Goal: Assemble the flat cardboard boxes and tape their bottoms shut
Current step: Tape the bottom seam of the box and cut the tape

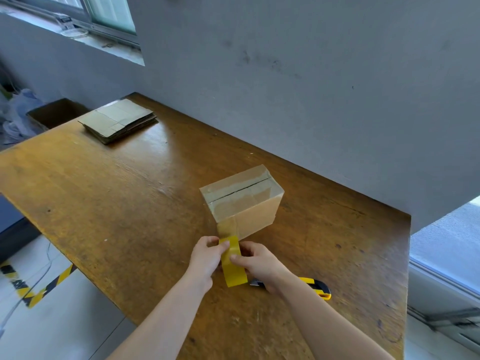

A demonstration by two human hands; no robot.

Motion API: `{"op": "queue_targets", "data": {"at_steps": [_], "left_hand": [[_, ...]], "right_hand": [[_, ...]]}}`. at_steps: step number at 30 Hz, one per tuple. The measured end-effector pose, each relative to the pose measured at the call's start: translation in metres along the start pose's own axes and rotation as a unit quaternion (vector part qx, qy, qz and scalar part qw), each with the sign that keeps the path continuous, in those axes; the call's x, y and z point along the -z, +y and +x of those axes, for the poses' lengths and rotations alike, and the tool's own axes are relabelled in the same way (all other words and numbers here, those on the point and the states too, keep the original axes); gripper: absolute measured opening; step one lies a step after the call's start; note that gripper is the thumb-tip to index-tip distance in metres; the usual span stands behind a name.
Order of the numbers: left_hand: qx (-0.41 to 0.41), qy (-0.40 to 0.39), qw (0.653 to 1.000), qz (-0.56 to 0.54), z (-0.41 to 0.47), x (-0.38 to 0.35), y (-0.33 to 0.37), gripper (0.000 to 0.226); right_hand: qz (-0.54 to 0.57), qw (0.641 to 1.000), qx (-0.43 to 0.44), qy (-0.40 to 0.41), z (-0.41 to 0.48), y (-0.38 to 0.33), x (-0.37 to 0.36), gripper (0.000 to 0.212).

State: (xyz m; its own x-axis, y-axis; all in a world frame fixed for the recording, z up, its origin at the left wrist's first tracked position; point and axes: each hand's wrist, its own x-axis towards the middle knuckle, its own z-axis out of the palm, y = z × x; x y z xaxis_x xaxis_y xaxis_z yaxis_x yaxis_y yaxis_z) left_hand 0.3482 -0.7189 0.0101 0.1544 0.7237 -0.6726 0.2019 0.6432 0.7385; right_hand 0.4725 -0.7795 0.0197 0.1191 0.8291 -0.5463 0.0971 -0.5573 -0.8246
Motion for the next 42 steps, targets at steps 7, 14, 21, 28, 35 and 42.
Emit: {"op": "queue_targets", "data": {"at_steps": [7, 14, 21, 28, 35, 42], "left_hand": [[-0.015, 0.002, 1.0, -0.022, -0.002, -0.001, 0.0, 0.013], [-0.025, 0.014, 0.999, -0.02, -0.003, -0.003, 0.0, 0.013], [-0.031, 0.014, 0.999, -0.035, 0.0, -0.002, 0.001, 0.011], [-0.04, 0.015, 0.998, -0.045, 0.001, -0.002, 0.0, 0.011], [-0.032, 0.015, 0.999, -0.026, 0.002, 0.0, 0.002, 0.013], [-0.049, 0.026, 0.998, 0.001, 0.003, 0.001, 0.003, 0.013]], "right_hand": [[-0.42, 0.895, -0.071, 0.135, -0.004, 0.032, 0.042, 0.051], [-0.56, 0.82, -0.069, 0.102, -0.007, 0.073, 0.049, 0.037], [-0.403, 0.875, 0.146, 0.225, -0.016, 0.052, 0.047, 0.026], [-0.531, 0.696, 0.386, 0.29, 0.0, 0.003, 0.033, 0.022], [-0.629, 0.667, 0.327, 0.229, 0.0, -0.025, 0.031, 0.024], [-0.7, 0.645, 0.243, 0.186, -0.009, -0.054, 0.017, 0.02]]}}
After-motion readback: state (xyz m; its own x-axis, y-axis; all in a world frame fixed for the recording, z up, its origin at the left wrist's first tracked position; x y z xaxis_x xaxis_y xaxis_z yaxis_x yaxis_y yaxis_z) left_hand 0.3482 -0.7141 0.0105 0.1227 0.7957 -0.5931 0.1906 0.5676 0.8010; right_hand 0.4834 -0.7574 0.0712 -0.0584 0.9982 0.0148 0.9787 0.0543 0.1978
